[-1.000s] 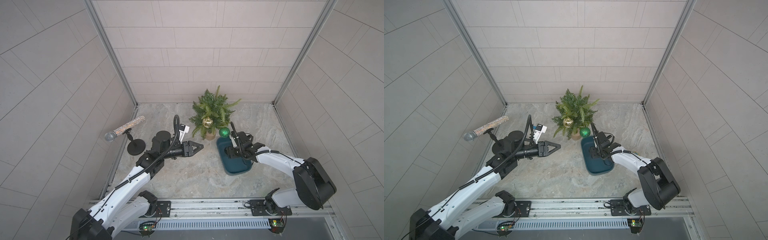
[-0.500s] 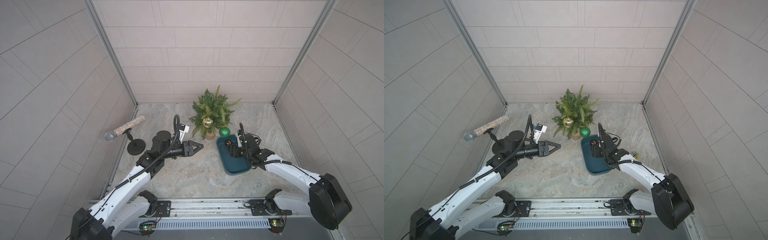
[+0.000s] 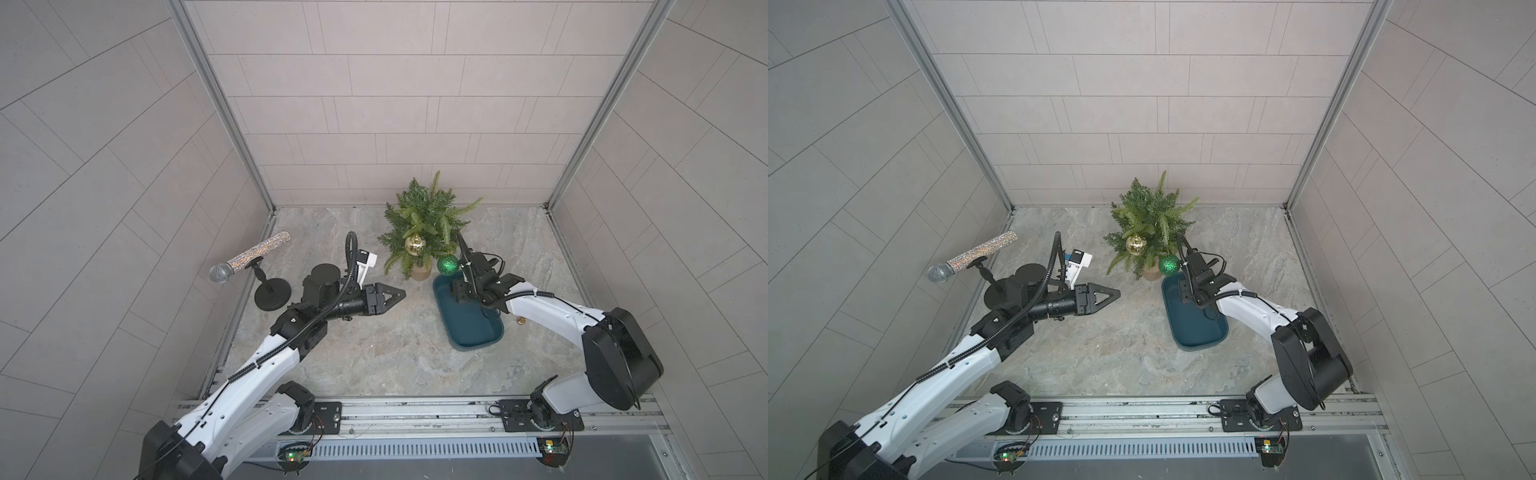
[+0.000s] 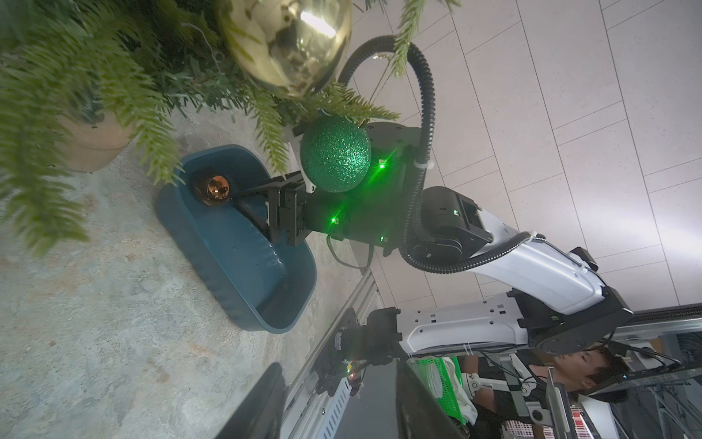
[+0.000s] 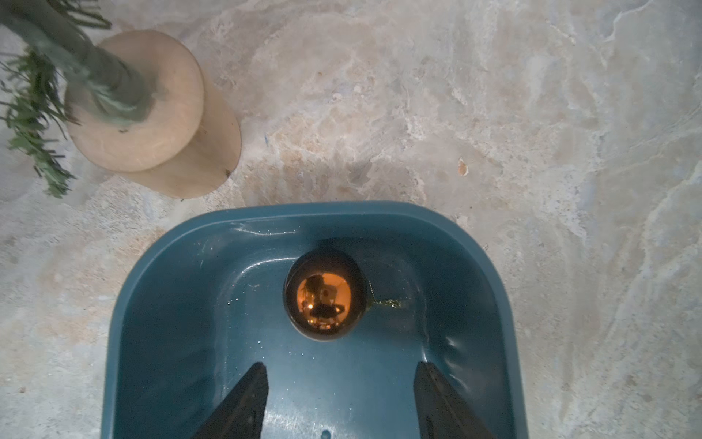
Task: Decorate the small christmas tree with ornaments
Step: Pick up an ornament from the container.
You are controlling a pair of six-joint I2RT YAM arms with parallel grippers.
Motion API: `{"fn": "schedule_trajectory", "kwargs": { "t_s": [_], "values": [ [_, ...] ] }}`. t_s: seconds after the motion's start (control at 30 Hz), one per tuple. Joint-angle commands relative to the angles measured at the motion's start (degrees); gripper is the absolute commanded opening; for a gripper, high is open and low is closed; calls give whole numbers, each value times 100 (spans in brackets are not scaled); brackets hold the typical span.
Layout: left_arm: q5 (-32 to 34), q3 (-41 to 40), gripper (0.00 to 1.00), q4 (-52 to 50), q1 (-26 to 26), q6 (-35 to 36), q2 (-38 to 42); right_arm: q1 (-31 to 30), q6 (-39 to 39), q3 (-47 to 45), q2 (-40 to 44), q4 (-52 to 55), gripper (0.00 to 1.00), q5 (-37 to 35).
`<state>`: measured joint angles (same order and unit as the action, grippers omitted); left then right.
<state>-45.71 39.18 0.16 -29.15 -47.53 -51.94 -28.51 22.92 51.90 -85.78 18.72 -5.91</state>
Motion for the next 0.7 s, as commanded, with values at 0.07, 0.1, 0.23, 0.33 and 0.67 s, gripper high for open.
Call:
{"fn": "schedule_trajectory", "kwargs": {
  "t_s": [0.07, 0.1, 0.23, 0.33, 0.67],
  "values": [
    [44, -64, 51, -44, -17, 121, 106, -128, -180, 354, -376, 367, 66, -443],
    [38, -60, 51, -51, -21, 130, 96, -149, -195, 411, -462, 369, 66, -468],
    [41, -38, 51, -78, -14, 152, 62, -172, -213, 523, -712, 312, 67, -479],
    [45, -23, 51, -96, -19, 169, 27, -179, -250, 634, -896, 261, 67, -448],
    [45, 63, 49, -125, -17, 182, -112, -179, -355, 905, -1413, 236, 67, -450]
  ]
}}
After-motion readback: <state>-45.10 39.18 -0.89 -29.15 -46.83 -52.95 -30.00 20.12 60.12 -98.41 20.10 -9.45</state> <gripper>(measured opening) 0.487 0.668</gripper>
